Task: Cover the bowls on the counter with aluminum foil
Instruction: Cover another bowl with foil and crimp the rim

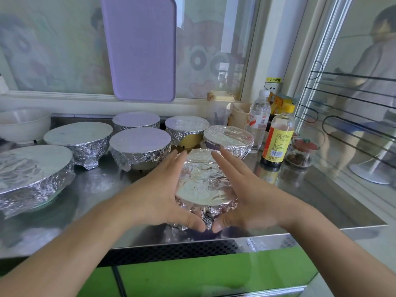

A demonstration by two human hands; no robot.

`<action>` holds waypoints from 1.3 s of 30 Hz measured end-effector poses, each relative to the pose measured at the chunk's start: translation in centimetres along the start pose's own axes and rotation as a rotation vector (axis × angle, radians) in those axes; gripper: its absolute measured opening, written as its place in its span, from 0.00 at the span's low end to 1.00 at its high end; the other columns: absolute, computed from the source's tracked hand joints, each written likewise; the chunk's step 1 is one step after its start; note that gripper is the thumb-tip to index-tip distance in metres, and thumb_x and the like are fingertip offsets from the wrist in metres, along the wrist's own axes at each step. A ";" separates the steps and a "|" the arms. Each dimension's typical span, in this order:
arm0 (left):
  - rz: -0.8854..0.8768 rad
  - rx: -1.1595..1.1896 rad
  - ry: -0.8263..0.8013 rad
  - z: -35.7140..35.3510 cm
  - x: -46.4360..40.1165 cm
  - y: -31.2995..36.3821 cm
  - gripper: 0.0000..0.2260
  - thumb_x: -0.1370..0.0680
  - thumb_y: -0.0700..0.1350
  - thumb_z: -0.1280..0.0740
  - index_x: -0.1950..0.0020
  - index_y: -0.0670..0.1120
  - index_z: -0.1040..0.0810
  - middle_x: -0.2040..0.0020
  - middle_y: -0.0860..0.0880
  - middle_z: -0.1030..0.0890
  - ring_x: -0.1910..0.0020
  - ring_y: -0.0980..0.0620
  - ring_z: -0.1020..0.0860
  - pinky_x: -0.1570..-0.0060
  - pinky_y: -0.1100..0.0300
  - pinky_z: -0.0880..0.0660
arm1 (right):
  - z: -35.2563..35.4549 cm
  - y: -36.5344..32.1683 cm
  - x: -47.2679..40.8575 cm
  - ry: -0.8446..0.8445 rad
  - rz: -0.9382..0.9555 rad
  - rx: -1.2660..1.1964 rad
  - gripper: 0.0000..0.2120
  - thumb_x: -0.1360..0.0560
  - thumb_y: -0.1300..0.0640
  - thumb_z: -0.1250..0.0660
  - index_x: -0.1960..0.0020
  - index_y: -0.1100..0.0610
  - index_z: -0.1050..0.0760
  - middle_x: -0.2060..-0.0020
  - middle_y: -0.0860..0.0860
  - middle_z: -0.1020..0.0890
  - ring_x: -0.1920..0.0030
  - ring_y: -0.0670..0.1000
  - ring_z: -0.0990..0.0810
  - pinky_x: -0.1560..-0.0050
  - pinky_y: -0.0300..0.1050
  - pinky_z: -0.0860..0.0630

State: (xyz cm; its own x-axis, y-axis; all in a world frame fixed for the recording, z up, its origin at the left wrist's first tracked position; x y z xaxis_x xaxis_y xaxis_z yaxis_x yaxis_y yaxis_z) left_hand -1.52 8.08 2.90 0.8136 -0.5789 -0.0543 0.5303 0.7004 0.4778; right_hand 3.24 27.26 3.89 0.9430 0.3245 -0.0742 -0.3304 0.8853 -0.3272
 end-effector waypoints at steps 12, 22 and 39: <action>0.031 -0.116 -0.008 0.1 0.5 -0.2 0.77 0.50 0.79 0.24 0.18 0.58 0.71 0.17 0.62 0.64 0.18 0.61 0.55 0.20 0.59 0.50 | -0.2 0.2 0.7 0.000 -0.041 0.110 0.76 0.40 0.28 0.19 0.20 0.38 0.77 0.20 0.36 0.74 0.17 0.47 0.67 0.16 0.54 0.51; -0.006 0.001 -0.008 1.2 -0.5 -0.9 0.76 0.54 0.80 0.22 0.16 0.62 0.59 0.16 0.61 0.43 0.21 0.60 0.38 0.21 0.52 0.37 | 1.1 -0.2 -0.6 -0.113 -0.070 -0.059 0.66 0.36 0.24 0.24 0.18 0.35 0.70 0.20 0.31 0.68 0.16 0.45 0.55 0.17 0.58 0.43; 0.031 0.216 0.027 1.8 0.9 -0.8 0.64 0.44 0.87 0.35 0.16 0.62 0.54 0.17 0.65 0.45 0.21 0.63 0.39 0.21 0.50 0.38 | 1.5 1.2 -0.6 0.018 -0.224 -0.354 0.40 0.24 0.24 0.51 0.16 0.35 0.52 0.17 0.34 0.51 0.17 0.41 0.53 0.18 0.50 0.55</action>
State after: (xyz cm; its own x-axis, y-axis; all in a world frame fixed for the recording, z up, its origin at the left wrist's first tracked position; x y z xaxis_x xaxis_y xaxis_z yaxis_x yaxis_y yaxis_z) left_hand -1.64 6.22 4.05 0.8361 -0.5454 -0.0589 0.4441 0.6100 0.6562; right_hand 2.17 28.62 4.94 0.9915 0.1285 0.0204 -0.0857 0.7631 -0.6406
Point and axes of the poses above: each hand's wrist, its own x-axis away from the middle knuckle, its own z-axis out of the back of the hand, y = z × x, the point moved 6 cm from there along -x, towards the middle knuckle
